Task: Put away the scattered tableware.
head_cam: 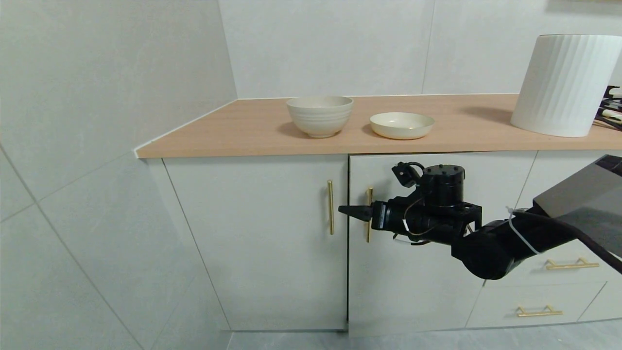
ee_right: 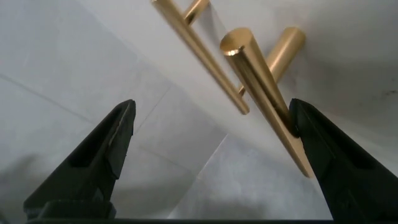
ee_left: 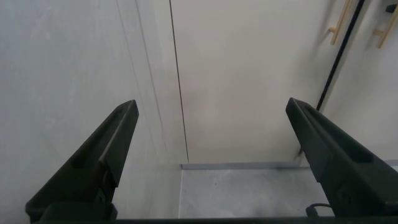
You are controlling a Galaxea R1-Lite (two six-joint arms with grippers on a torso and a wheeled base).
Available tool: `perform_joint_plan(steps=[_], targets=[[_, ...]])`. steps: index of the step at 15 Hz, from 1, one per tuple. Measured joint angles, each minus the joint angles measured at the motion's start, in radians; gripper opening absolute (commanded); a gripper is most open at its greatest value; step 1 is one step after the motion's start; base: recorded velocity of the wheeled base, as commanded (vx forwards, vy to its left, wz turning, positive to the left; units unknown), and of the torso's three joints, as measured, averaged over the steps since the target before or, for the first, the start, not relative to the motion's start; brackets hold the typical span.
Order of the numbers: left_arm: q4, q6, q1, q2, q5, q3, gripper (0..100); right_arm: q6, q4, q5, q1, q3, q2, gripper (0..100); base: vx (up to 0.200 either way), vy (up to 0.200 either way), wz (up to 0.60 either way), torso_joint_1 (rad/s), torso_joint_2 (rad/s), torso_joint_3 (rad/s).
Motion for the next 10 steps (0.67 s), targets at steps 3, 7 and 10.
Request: perform_joint_plan(steps=[3, 7, 10], targets=[[0.0, 0.0, 0.0, 0.0, 0.0, 0.0, 100, -0.001, 0.001, 0.022, 0.002, 0.034, -0.028, 100, 0.0, 0.0, 0.0, 0.0, 0.0, 0.0], [0.0, 0.0, 0.0, 0.0, 0.0, 0.0, 100, -0.005, 0.002, 0.074, 0.008, 0.115, -0.1, 100, 0.0, 0.0, 0.0, 0.0, 0.0, 0.0], [0.0, 0.0, 0.0, 0.0, 0.0, 0.0, 100, -0.009, 0.002, 0.149, 0.01, 0.226, -0.2, 100, 0.0, 0.0, 0.0, 0.0, 0.0, 0.0]])
